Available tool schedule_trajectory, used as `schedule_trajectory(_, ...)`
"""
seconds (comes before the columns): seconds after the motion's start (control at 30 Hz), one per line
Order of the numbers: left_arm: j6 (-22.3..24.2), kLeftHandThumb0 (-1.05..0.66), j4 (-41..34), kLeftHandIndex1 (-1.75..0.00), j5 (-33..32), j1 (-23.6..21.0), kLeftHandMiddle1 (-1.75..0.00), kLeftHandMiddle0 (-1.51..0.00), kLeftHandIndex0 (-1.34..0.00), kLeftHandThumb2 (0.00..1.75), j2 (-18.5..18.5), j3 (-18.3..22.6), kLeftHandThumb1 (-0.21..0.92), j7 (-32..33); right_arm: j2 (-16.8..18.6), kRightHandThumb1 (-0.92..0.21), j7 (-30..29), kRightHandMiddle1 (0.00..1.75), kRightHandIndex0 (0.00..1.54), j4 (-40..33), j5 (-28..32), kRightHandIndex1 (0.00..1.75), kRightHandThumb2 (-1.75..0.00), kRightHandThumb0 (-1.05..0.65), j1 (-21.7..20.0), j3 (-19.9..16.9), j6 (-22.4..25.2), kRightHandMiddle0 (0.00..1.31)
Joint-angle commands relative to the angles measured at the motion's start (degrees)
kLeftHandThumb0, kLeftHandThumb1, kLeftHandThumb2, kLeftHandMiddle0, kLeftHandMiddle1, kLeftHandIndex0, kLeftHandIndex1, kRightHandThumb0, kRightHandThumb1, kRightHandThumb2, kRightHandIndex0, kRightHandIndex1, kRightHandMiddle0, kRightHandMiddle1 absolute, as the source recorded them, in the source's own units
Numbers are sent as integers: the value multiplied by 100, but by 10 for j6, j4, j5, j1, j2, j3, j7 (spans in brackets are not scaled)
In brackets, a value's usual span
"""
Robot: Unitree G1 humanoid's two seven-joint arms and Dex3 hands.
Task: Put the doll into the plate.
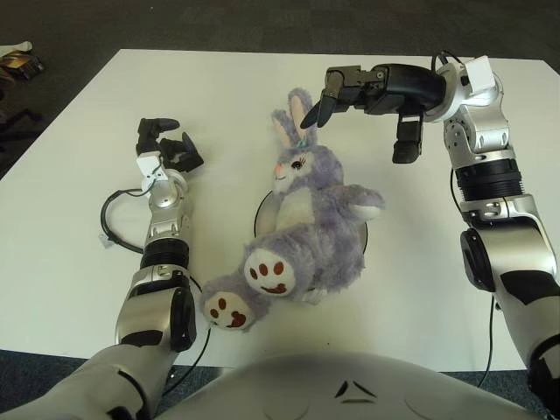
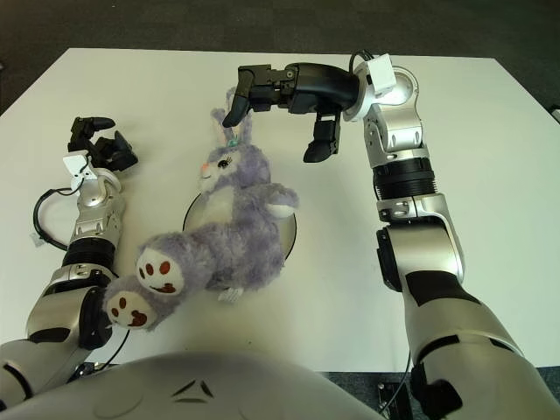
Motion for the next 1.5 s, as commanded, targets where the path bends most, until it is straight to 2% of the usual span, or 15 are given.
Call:
schedule_trajectory(0.0, 12, -2, 8, -170, 4, 18, -175, -74, -46, 146, -4, -3, 20, 7, -5, -28, -8, 116, 11, 6, -6, 68, -102, -59, -8, -6, 0, 0)
schedule_trajectory(0.27, 13, -2, 11, -172, 4, 19, -175, -74, -44, 146, 0, -7, 20, -4, -17, -22, -19, 114, 12, 1, -16, 68, -104, -55, -14, -4, 27, 0)
schedule_trajectory(0.33, 11, -1, 11, -174, 2, 19, -175, -63, -50, 144, 0, -6, 22, -6, -20, -20, -23, 110, 10, 0, -20, 67, -105, -53, -16, -4, 32, 0)
schedule_trajectory(0.5, 11, -1, 10, -174, -1, 20, -175, -57, -54, 142, 0, -5, 23, -7, -38, -17, -39, 106, 7, -5, -33, 67, -109, -47, -27, 0, 93, 0)
schedule_trajectory(0.6, 14, -1, 8, -175, 0, 21, -175, -57, -54, 142, 0, -6, 23, -8, -41, -15, -49, 107, 5, -9, -37, 67, -112, -40, -29, -2, 114, 0)
schedule_trajectory(0.73, 16, -1, 5, -175, -1, 23, -175, -56, -55, 142, -1, -6, 23, -9, -41, -14, -62, 108, 2, 8, -43, 68, -117, -33, -38, -6, 118, 0)
schedule_trajectory(0.87, 16, -1, 3, -175, -5, 25, -175, -56, -55, 142, -2, -3, 23, -9, -37, -14, -79, 107, 0, 31, -55, 67, -117, -34, -39, -9, 95, 0)
schedule_trajectory(1.0, 12, -1, 7, -175, 0, 24, -175, -56, -55, 142, -1, -5, 23, -6, -36, -16, -140, 106, 0, 21, -84, 66, -116, -36, -26, -14, 80, 0)
schedule_trajectory(1.13, 20, -1, 2, -175, 2, 25, -175, -56, -54, 142, -3, -6, 24, 0, -33, -18, -201, 107, 0, -5, -98, 69, -117, -31, -7, -21, 102, 0)
schedule_trajectory(1.17, 18, -1, 3, -175, 5, 25, -175, -56, -54, 142, -3, -7, 24, 2, -34, -18, -225, 107, 0, -29, -109, 71, -117, -31, 6, -21, 108, 0)
schedule_trajectory(1.33, 19, -1, 0, -175, 3, 27, -175, -56, -54, 141, -4, -7, 24, 0, -39, -22, -310, 108, 2, -107, -164, 80, -114, -37, 40, -11, 128, 0)
schedule_trajectory(1.47, 23, -1, -4, -175, 1, 28, -175, -56, -54, 141, -5, -6, 24, -2, -39, -26, -352, 110, 4, -127, -195, 86, -110, -42, 46, -7, 153, 0)
